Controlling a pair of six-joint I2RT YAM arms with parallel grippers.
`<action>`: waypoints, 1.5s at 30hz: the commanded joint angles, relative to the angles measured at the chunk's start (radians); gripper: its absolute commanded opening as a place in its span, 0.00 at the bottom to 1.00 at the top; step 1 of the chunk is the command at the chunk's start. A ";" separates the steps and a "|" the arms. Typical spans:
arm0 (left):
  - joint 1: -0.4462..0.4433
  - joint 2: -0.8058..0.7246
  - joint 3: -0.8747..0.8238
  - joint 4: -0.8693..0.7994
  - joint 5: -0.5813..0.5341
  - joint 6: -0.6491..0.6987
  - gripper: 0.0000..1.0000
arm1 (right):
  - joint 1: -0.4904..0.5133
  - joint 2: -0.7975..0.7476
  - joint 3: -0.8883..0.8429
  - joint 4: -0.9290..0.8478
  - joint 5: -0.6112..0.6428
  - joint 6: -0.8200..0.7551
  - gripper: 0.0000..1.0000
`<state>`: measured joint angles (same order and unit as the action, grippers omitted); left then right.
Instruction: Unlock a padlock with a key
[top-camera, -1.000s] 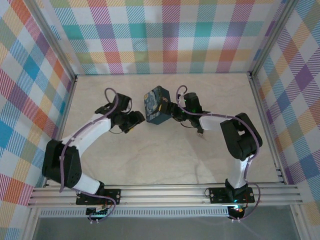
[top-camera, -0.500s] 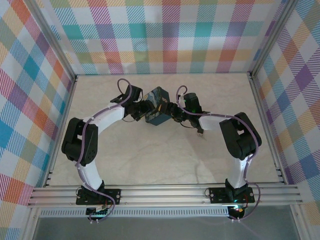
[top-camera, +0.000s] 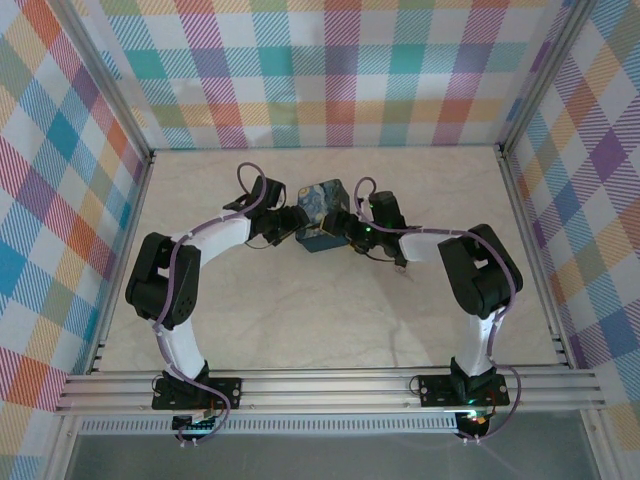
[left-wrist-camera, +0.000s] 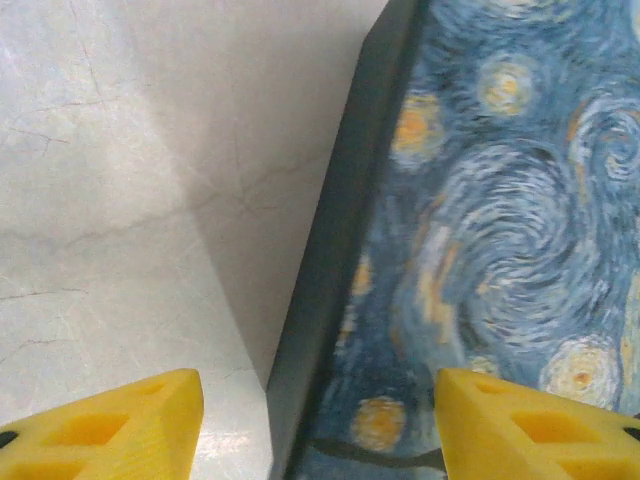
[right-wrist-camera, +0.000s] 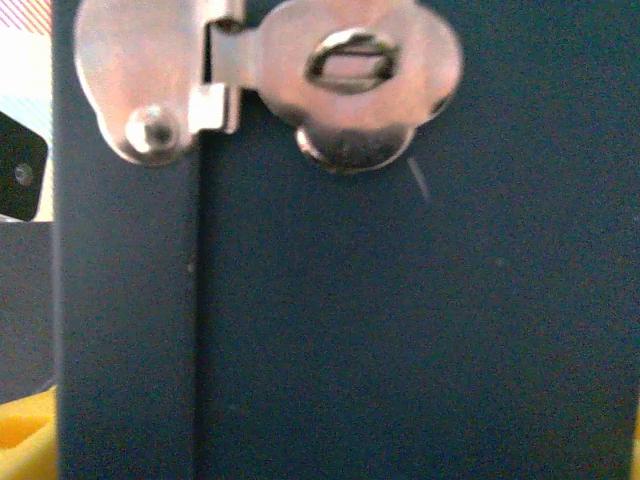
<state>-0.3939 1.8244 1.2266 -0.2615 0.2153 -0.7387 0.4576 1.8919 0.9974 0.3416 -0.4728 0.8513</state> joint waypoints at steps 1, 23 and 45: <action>0.013 0.038 -0.029 -0.060 -0.018 0.027 0.62 | -0.028 -0.031 -0.018 -0.030 -0.001 -0.033 0.92; 0.013 0.039 0.015 -0.099 0.014 0.040 0.61 | -0.042 -0.076 0.101 -0.446 0.186 -0.256 1.00; 0.195 -0.460 -0.636 0.512 -0.805 0.716 1.00 | -0.242 -0.588 -0.331 -0.279 0.772 -0.750 1.00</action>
<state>-0.2058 1.3197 0.6415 -0.0261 -0.4946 -0.2295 0.2466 1.3266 0.6888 -0.0231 0.2169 0.1970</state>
